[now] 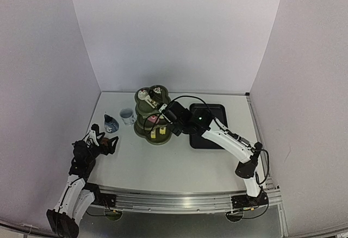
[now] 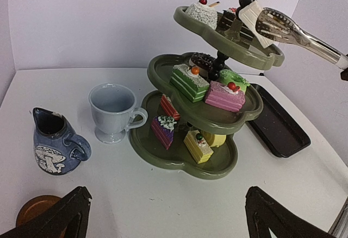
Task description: Serve the afternoon tea
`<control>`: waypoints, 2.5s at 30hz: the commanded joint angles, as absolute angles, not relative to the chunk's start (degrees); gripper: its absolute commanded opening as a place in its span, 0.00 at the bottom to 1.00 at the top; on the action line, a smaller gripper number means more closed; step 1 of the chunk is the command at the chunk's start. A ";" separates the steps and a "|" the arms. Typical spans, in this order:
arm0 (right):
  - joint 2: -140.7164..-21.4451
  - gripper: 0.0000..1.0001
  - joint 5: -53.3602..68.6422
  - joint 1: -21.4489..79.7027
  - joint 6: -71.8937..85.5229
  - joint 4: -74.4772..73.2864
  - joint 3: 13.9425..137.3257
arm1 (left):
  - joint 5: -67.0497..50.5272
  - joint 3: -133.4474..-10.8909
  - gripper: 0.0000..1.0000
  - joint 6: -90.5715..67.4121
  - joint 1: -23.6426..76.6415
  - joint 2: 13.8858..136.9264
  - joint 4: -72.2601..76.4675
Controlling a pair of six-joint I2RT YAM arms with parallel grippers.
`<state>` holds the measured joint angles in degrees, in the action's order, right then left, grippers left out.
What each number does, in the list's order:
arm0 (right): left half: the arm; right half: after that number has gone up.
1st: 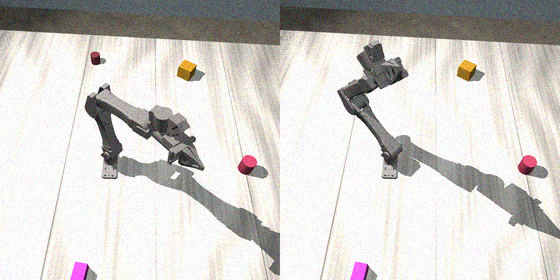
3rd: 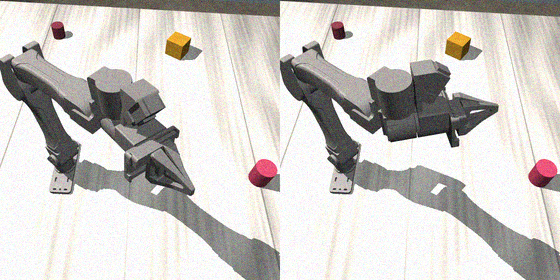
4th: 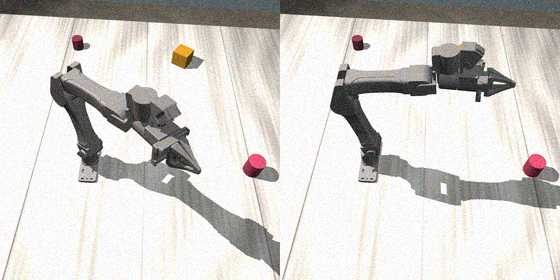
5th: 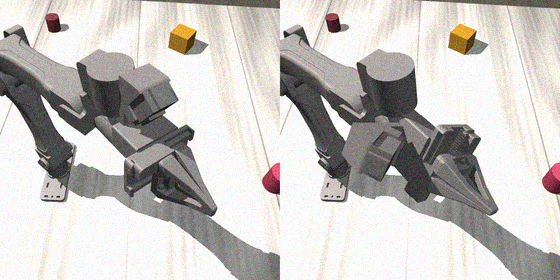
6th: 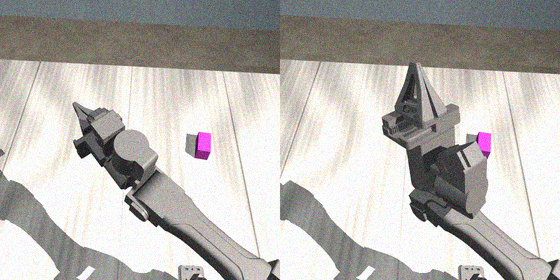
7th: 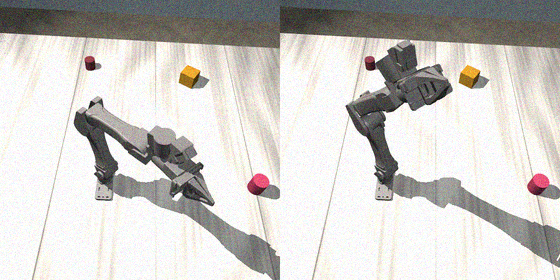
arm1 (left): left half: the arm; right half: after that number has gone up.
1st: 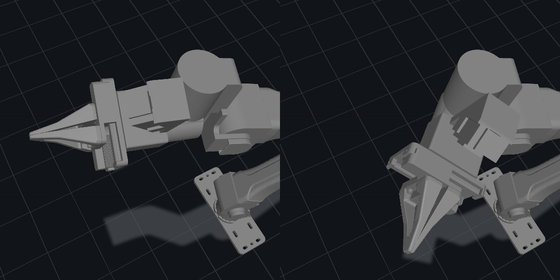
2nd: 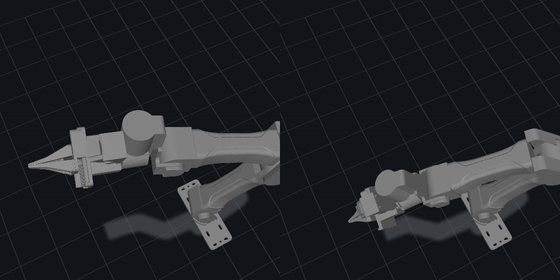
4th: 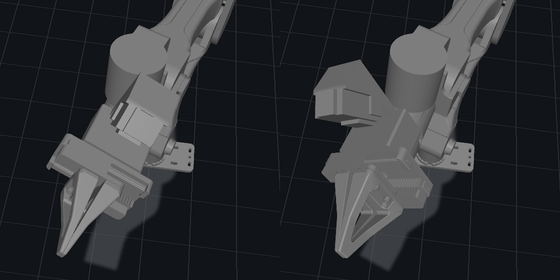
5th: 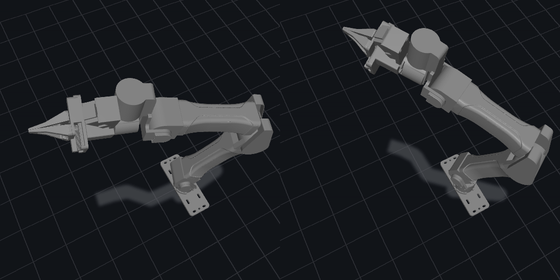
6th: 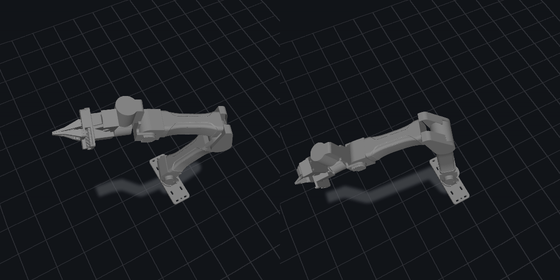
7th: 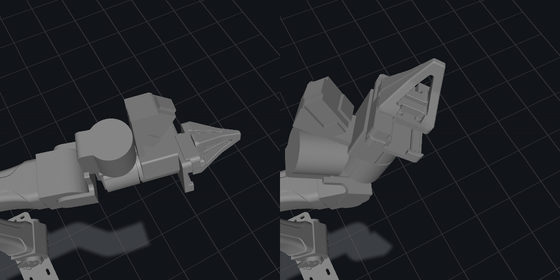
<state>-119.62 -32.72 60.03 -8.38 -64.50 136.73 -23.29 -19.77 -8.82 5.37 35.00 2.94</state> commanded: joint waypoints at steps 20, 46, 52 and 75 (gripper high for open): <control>-120.85 0.35 -32.56 60.00 -8.07 -65.00 139.15 | -23.06 -19.66 1.00 -8.79 5.62 34.29 4.27; -107.00 0.34 -28.60 59.85 1.24 -51.92 137.74 | -22.83 -19.65 1.00 -8.52 5.59 34.36 4.19; -101.35 0.34 -37.75 56.20 8.07 -50.27 131.18 | -22.93 -19.83 1.00 -8.50 5.62 34.79 4.32; -106.37 0.34 -19.46 29.57 26.60 -38.41 83.16 | -21.97 -22.82 1.00 -5.24 5.47 38.50 -1.27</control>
